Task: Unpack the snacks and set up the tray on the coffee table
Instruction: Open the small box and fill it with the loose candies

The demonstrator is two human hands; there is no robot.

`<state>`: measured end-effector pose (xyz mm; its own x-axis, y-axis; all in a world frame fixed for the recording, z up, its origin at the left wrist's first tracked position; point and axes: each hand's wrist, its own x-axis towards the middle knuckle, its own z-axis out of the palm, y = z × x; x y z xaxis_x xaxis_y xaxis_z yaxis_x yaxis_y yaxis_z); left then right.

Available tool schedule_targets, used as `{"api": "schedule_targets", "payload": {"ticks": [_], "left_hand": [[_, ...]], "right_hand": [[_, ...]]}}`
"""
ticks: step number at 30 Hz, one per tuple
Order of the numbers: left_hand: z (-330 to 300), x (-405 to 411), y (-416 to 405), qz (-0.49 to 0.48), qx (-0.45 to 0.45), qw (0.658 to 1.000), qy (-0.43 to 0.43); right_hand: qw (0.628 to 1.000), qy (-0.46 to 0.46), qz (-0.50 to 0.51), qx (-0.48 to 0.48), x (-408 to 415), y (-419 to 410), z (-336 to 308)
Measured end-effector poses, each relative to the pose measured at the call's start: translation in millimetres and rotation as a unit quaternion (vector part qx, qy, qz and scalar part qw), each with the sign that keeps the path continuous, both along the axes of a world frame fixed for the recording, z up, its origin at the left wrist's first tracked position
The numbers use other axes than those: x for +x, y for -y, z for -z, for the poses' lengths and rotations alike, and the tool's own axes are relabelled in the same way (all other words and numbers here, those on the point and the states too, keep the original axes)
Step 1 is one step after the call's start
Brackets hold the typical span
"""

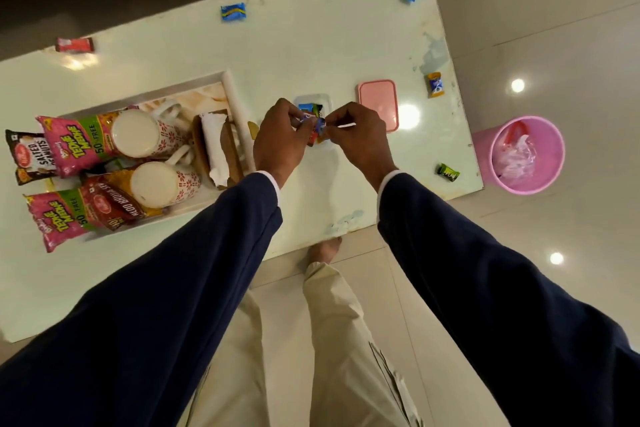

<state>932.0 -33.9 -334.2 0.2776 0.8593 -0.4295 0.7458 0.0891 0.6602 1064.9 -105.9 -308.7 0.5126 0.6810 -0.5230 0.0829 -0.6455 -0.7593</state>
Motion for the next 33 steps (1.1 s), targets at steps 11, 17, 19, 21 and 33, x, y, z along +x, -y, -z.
{"api": "schedule_targets", "payload": {"ticks": [11,17,19,21,33], "left_hand": [[-6,-14,46,0.100,-0.017,0.995,0.012],[3,16,75,0.184,-0.069,0.980,0.020],[6,27,80,0.194,-0.072,0.978,0.021],[7,39,81,0.214,-0.066,0.974,0.022],[14,198,37,0.445,0.112,0.888,-0.026]], "right_hand": [[0.990,0.074,0.049,-0.109,61,128,14],[0.952,0.243,0.015,-0.188,114,174,41],[0.948,0.249,-0.038,-0.194,121,174,48],[0.944,0.264,-0.080,-0.182,124,171,55],[0.963,-0.143,0.228,-0.003,111,176,49]]}}
